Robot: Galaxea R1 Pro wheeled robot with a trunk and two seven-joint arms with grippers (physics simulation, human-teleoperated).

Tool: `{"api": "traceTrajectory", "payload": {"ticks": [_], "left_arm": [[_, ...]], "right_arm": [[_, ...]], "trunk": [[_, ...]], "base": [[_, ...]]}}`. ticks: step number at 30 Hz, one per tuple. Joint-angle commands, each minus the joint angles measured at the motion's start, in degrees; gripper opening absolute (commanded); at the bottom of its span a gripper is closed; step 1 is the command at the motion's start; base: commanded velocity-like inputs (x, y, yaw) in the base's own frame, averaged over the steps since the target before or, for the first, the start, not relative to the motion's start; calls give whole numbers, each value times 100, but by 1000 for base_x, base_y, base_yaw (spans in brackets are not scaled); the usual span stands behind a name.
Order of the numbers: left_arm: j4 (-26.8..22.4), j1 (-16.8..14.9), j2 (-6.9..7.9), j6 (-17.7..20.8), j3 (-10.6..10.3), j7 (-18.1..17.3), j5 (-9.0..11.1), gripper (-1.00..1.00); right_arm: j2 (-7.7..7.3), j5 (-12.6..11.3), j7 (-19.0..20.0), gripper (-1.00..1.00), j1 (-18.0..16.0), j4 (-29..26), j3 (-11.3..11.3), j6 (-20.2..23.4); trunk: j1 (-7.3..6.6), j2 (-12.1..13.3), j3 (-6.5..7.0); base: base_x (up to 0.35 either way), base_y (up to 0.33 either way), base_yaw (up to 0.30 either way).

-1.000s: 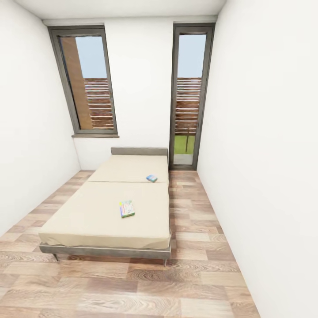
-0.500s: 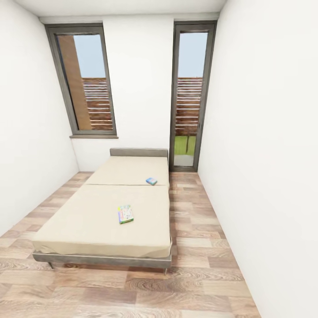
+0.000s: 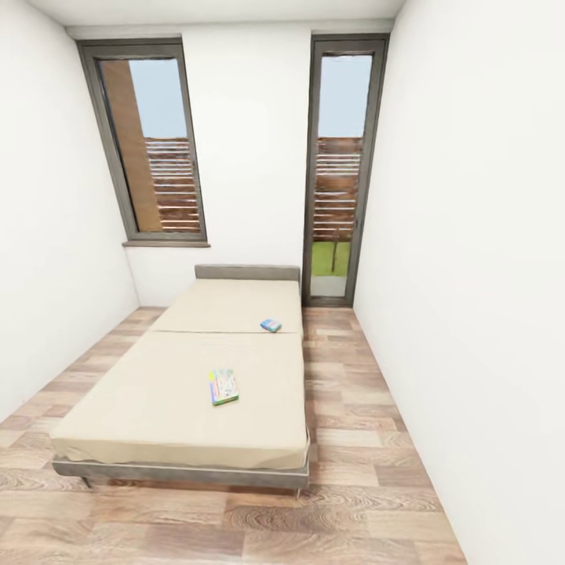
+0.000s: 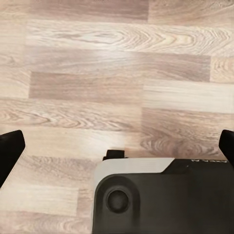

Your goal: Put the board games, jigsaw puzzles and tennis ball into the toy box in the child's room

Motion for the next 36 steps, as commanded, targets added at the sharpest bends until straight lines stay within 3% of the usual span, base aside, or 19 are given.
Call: {"api": "traceTrajectory", "payload": {"ticks": [1,18,27,36], "left_arm": [[7,-4,-3,-18,-5,21,1,100],[12,-4,-22,-48,-28,43,-14,100],[-16,-4,-18,-149,-12,43,18,100],[-634,19,-18,-215,13,18,41,100]], "right_arm": [[2,-49,-12,100,-4,4,3,-57],[-2,-36,-23,100,2,0,37,-192],[-9,-42,-9,100,21,-9,30,-496],[14,-39,-10,100,41,-114,40,-764]], "trunk": [[3,-7,-9],[3,-7,-9],[3,-7,-9],[3,-7,-9]], "base": [[111,148,0],[20,29,0],[0,0,0],[0,0,0]]}}
